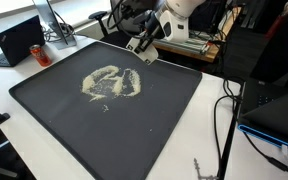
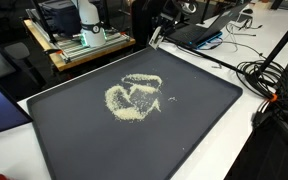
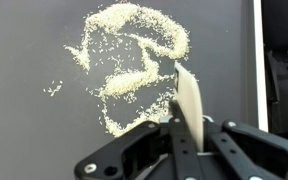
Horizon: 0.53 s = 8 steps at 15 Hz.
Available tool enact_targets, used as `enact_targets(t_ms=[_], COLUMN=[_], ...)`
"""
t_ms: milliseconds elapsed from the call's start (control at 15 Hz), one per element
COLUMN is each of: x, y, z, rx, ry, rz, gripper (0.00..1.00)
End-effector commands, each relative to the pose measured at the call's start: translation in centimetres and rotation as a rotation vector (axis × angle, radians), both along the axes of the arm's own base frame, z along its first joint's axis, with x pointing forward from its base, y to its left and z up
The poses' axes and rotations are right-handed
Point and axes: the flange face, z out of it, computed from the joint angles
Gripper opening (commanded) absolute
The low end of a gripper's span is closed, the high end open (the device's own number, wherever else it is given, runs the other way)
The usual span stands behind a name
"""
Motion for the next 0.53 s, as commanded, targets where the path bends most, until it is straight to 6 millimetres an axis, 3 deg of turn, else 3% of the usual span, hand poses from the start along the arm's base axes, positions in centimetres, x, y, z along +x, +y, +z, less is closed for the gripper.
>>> enact_targets(t_ms=[0, 200, 467], x=[-0.5, -0.5, 0.6], y=[0.6, 0.6, 0.0], z=[-1.1, -1.2, 0.9], rx=[-0.047, 0.02, 0.189], ry=[0.005, 0.038, 0.037], rz=[-0.03, -0.047, -0.095], gripper=[0.01, 0.01, 0.01])
